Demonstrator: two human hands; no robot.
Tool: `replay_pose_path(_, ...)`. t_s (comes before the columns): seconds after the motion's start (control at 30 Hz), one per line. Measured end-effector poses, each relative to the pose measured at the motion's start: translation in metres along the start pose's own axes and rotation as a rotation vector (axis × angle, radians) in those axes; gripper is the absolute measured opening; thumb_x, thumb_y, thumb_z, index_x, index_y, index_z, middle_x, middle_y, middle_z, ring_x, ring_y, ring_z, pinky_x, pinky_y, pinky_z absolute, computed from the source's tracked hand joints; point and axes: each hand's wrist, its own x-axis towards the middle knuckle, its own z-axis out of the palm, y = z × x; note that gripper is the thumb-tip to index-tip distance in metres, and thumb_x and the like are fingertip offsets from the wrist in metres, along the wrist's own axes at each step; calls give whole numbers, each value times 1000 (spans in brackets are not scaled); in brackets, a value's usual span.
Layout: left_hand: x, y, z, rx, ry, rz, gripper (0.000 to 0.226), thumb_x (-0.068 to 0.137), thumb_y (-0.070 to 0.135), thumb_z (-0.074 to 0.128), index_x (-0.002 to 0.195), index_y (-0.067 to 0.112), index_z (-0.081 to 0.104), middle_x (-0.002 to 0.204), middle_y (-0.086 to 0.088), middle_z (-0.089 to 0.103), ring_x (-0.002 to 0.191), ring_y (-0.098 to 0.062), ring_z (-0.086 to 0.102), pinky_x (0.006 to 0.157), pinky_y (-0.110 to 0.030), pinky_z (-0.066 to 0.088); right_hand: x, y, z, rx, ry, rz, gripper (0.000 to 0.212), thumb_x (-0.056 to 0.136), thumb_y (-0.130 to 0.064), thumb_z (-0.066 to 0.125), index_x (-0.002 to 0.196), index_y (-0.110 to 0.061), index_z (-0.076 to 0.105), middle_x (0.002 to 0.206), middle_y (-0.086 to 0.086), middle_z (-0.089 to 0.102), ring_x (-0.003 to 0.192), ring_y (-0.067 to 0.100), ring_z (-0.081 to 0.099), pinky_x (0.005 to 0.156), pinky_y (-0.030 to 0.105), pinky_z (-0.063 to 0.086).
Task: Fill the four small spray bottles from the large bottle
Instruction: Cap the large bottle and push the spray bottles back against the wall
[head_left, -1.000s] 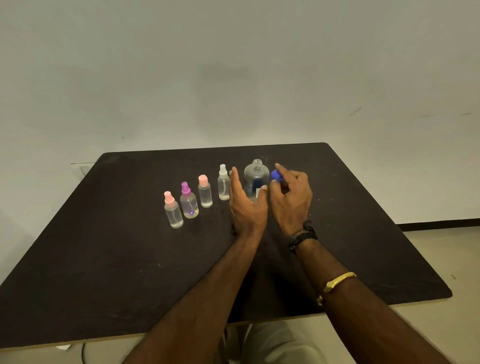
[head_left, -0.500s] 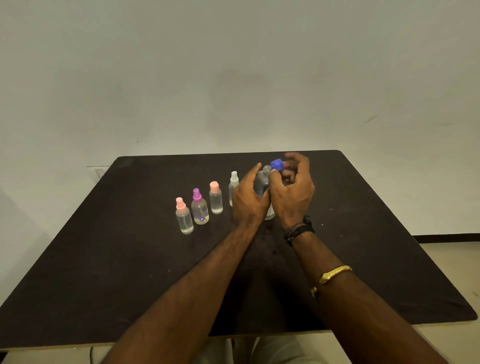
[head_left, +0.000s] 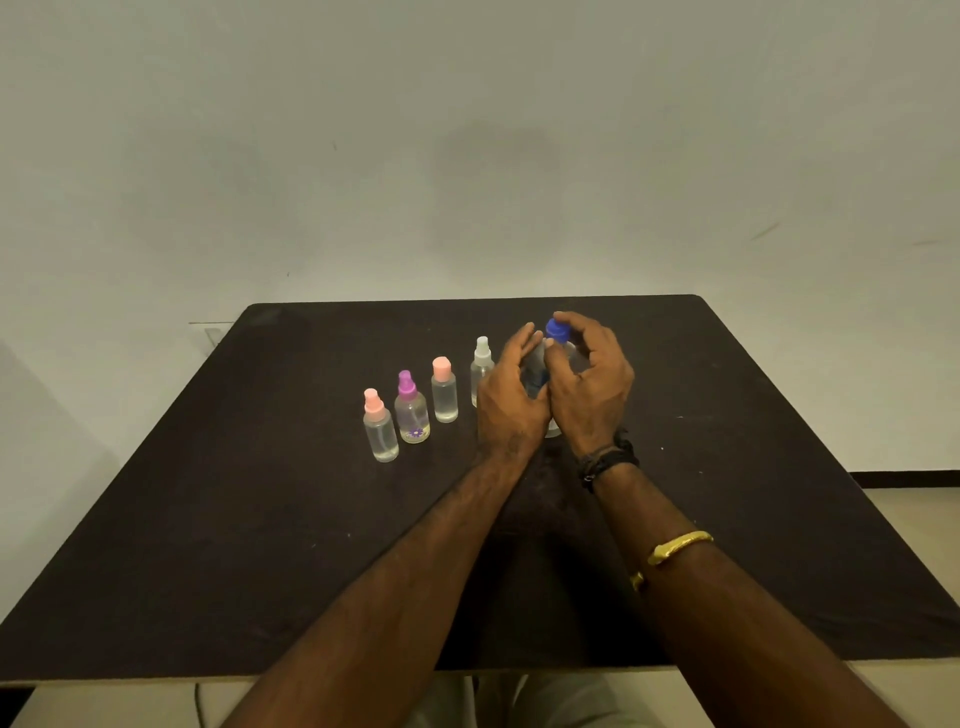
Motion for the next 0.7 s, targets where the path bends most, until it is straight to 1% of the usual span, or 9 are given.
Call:
replay_pose_path(0.17,0,-2,-1,-18,-20,-17,73,87,8,77,151,7,43,145,-7,58,135,-16,53,108,-14,41,2,2,-3,3,-21,2,24,91,-7,67,114,-8,74,111,2,75,104,8,68,92,23,56)
replay_pose_path(0.23,1,-3,0,-26,-20,-18,73,87,9,77,151,8,43,145,-7,58,135,-17,54,110,-20,44,3,2,-3,-20,-31,-22,22,91,-9,69,112,-9,74,108,1,75,101,8,68,90,25,57)
replay_pose_path(0.3,0,-4,0,-23,-12,-23,72,87,11,78,150,9,44,144,-7,58,134,-17,55,110,-23,45,4,5,-3,-46,-30,-33,19,89,-14,72,109,-13,74,104,-1,75,97,13,68,85,28,58)
replay_pose_path(0.4,-1,-5,1,-28,-8,-35,73,85,13,80,149,10,45,144,-6,59,133,-14,55,109,-22,46,7,7,-2,-63,-13,4,18,84,-25,78,101,-18,74,97,-3,72,91,15,65,78,30,54)
replay_pose_path(0.5,-1,-7,0,-12,-11,-38,72,85,10,79,149,11,45,145,-5,57,132,-6,51,107,-13,43,10,4,2,-65,8,51,18,80,-24,82,94,-17,72,94,-1,65,86,13,61,75,30,53)
replay_pose_path(0.53,0,-7,0,-7,-14,-41,72,86,10,79,149,12,45,145,-5,57,133,-7,51,107,-13,43,10,3,4,-65,10,45,17,81,-21,81,93,-17,71,95,0,64,86,12,60,76,30,54)
replay_pose_path(0.57,0,-7,0,-5,-18,-45,71,86,9,78,149,12,46,146,-5,57,134,-10,53,108,-17,44,9,2,4,-60,8,34,16,82,-19,79,94,-16,70,98,0,65,89,11,61,78,29,54)
replay_pose_path(0.63,2,-7,-1,-11,-26,-48,69,87,8,77,149,12,46,145,-4,58,134,-14,54,110,-26,47,5,0,4,-30,-8,23,15,84,-14,73,99,-14,69,111,1,67,103,11,63,88,26,54)
replay_pose_path(0.7,2,-7,-1,-12,-28,-44,69,87,9,77,148,12,47,146,-4,57,135,-15,54,111,-24,45,3,0,4,-12,-34,37,18,87,-8,65,105,-10,69,119,3,69,110,12,64,95,28,54)
